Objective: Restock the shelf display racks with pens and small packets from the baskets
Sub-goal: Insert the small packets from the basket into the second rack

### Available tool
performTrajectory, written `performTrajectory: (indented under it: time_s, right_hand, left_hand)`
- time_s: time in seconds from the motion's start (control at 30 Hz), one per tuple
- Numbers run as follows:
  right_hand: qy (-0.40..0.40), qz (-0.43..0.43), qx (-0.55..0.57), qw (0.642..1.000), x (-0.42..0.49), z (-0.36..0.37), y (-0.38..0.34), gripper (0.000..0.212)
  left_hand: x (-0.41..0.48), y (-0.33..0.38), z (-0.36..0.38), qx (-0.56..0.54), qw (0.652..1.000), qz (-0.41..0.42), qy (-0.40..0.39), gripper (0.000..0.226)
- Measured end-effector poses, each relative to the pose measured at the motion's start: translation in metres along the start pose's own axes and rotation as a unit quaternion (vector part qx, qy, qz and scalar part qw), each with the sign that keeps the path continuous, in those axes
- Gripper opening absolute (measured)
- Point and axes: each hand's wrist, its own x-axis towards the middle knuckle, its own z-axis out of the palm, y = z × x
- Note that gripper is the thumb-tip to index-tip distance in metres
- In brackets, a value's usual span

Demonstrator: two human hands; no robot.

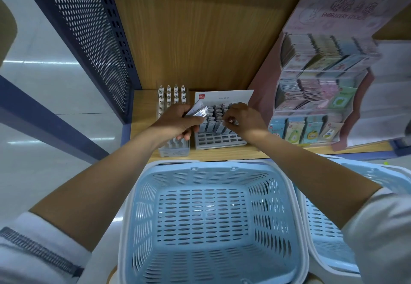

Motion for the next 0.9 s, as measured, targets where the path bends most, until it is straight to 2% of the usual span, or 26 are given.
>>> performTrajectory:
  time_s: [0.1, 0.33, 0.63, 0.77, 0.9]
  right_hand:
    - [-0.005, -0.004, -0.01, 1.0, 0.003, -0.002, 0.001, 0.012]
    - [-0.063, -0.091, -0.072, 0.991, 0.009, -0.007, -0.007, 0.013]
    - [-0.099, -0.057, -0.055, 0.992, 0.004, -0.003, -0.003, 0.013]
    - [-0.027, 0.021, 0.006, 0.999, 0.004, 0.011, -0.002, 0.01]
    - [-0.017, 0.036, 0.031, 0.999, -0.003, 0.015, 0.002, 0.008]
  left_hand:
    - [0.001, -0.001, 0.0, -0.003, 1.0, -0.001, -0.003, 0.008]
    - [0.002, -0.002, 0.001, -0.005, 1.0, 0.002, 0.003, 0.012]
    - [0.0, -0.002, -0.001, -0.005, 1.0, 0.002, 0.009, 0.02]
    - [0.0, -0.003, -0.002, -0.014, 1.0, -0.004, 0.003, 0.018]
    - [0.001, -0.003, -0.001, -0.019, 1.0, -0.006, 0.003, 0.016]
